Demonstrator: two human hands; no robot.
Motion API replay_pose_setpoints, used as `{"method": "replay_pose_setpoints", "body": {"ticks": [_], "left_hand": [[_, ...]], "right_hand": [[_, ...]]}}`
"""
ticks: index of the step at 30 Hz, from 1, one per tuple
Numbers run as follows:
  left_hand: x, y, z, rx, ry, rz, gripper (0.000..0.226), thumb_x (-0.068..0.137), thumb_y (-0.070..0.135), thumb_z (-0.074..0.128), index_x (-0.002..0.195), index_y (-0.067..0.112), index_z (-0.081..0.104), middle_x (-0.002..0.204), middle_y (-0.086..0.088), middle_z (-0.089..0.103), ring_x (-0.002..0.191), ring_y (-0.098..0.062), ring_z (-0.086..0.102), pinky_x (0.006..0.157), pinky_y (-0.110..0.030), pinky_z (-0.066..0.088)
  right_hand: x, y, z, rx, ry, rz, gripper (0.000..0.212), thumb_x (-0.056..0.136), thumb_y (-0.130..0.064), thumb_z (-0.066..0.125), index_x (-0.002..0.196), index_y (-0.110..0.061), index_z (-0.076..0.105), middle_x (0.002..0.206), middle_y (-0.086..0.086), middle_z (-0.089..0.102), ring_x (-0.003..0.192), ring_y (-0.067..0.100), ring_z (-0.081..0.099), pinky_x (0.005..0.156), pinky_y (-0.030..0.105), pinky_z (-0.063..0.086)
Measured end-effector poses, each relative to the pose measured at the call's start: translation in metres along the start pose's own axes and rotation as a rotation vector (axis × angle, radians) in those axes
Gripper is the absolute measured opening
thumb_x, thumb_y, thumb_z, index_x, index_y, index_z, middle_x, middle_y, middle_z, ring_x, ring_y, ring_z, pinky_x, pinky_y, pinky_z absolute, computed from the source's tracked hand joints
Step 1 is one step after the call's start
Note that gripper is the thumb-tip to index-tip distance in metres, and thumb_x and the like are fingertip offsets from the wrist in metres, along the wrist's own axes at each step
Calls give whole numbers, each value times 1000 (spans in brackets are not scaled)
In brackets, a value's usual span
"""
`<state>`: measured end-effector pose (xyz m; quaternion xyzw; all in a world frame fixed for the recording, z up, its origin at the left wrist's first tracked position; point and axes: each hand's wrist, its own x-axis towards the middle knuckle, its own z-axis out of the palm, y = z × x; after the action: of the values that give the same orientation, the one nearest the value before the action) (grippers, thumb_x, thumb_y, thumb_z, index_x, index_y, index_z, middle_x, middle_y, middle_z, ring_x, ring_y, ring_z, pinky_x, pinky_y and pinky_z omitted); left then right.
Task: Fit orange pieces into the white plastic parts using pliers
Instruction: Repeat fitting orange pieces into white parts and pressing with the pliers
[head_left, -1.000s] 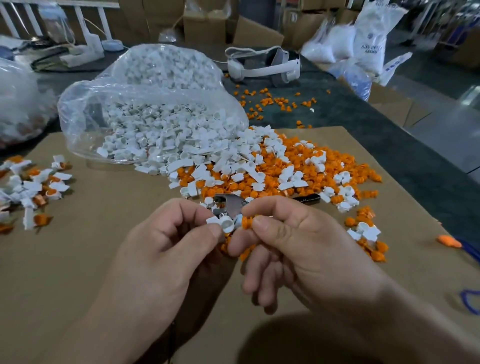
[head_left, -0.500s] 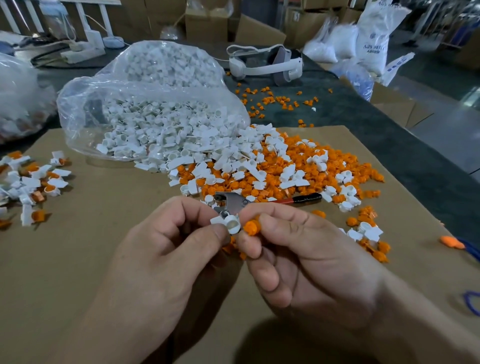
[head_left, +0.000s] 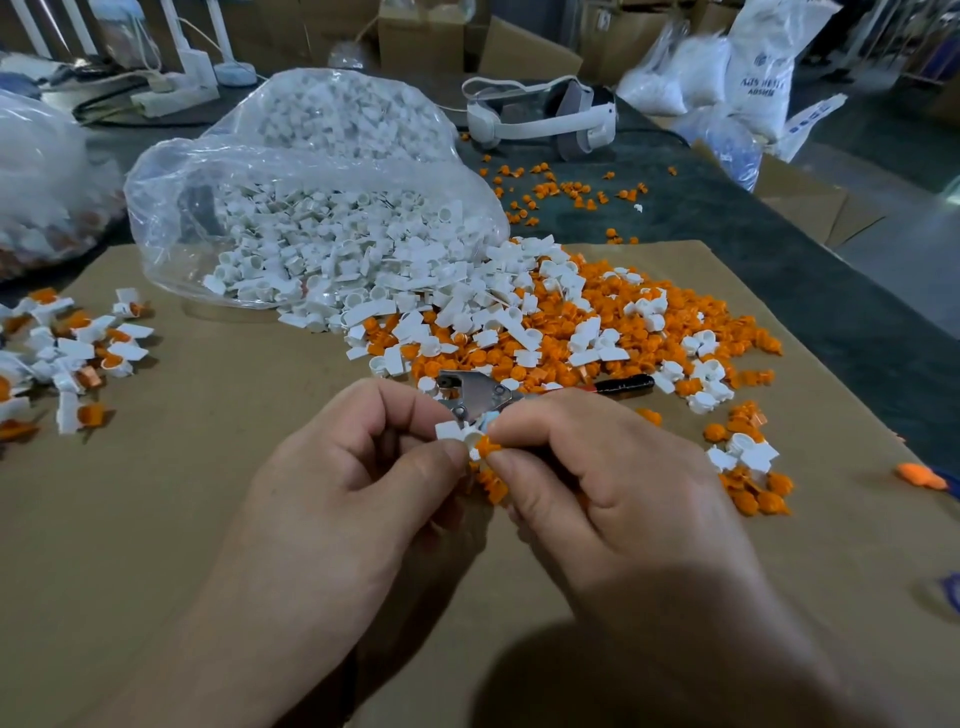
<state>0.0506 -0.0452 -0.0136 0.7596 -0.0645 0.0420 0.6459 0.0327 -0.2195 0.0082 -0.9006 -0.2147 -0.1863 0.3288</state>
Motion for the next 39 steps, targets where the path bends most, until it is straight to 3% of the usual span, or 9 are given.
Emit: {"method": "replay_pose_setpoints", "body": {"ticks": [4,9,15,22,25,28,31,36,39], "left_hand": [[1,-5,2,-42,-30,-19,33,62,51,71,89,32,74,64,0,69,53,-15,64,49,-26,51],[0,-8,2,-48,-39,-9,33,64,48,73,93,32,75,65,-1,71,53,-16,65,50,-29,53],[-1,-5,3,-68,-40,6,29,64,47,73,90,33,76,65,-1,71,52,-16,66,51,-24,51],[-2,-1,5,-76,-80,-18,36,58,45,76,90,30,75,63,-2,68,52,-16,64,48,-24,52],[0,-1,7,-149,-87,-49,33,52,37,82,83,27,75,60,-3,66,50,-16,62,46,-22,49],[3,1,8,-268,-99,-89,24,54,17,84,76,22,75,56,-9,63,45,-18,59,42,-21,46],[4,1,7,-300,-95,-88,33,46,29,85,76,20,75,57,-8,63,45,-17,57,42,-20,45],[5,-1,5,-240,-84,-73,35,46,37,81,78,22,74,58,-6,63,48,-17,57,44,-22,46],[8,-3,1,-233,-36,-76,36,45,37,81,78,24,75,59,-5,63,48,-14,57,45,-21,46]], "right_hand": [[1,0,-1,-84,-39,-44,10,97,-29,50,99,-29,59,89,-15,56,78,5,55,63,22,47],[2,-3,-3,-93,-34,-78,12,96,-25,52,100,-21,63,89,-9,58,77,7,56,63,23,49],[2,-2,-4,-124,-59,-65,11,95,-25,53,102,-25,62,90,-11,58,76,4,57,61,24,53],[4,1,8,-151,-128,-56,17,85,-16,50,97,-20,61,88,-7,62,79,11,60,64,37,53],[3,-1,3,-120,-96,-58,14,89,-19,54,101,-24,60,91,-10,61,77,8,59,60,32,54],[4,-1,-1,-60,-55,-42,12,93,-24,56,101,-28,63,91,-15,60,80,4,58,63,25,53],[4,-1,-1,-24,-47,-28,12,92,-23,58,99,-27,67,92,-17,62,84,0,57,69,20,50],[5,0,-1,-21,-54,-55,12,94,-26,56,103,-28,63,97,-13,57,90,6,56,69,28,51],[7,7,-7,-188,-51,-43,29,92,-33,51,121,-34,52,116,-16,51,109,3,49,86,21,48]]}}
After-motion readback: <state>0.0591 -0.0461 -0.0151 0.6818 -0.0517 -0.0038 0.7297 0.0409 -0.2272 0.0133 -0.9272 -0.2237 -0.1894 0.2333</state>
